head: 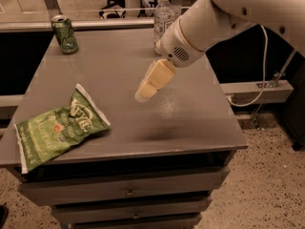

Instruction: Pick green can

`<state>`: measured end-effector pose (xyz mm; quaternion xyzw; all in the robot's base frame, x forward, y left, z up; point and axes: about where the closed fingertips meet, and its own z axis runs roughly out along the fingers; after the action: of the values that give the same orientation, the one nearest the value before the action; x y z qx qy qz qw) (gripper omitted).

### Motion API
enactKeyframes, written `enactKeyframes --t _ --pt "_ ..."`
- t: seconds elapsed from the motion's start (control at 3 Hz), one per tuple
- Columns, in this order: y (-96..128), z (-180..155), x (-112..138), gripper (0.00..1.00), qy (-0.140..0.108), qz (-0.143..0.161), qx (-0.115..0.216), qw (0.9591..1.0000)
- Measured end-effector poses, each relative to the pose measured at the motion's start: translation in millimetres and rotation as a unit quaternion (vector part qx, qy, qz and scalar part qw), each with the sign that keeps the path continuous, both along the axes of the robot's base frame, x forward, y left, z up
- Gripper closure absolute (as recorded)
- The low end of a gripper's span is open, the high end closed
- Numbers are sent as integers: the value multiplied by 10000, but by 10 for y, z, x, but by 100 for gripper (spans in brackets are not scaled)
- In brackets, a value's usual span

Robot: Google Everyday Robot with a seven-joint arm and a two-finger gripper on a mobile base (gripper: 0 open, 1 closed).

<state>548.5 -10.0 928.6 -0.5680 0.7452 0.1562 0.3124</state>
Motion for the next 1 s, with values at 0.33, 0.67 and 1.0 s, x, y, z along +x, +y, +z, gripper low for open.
enactKeyframes --t 0.33,0.67,1.0 --pt "349 -84 164 0 -108 196 293 9993" --pt "1210 -212 715 0 -380 474 1082 9923" --pt "1766 -256 1071 0 -585 567 1496 9854"
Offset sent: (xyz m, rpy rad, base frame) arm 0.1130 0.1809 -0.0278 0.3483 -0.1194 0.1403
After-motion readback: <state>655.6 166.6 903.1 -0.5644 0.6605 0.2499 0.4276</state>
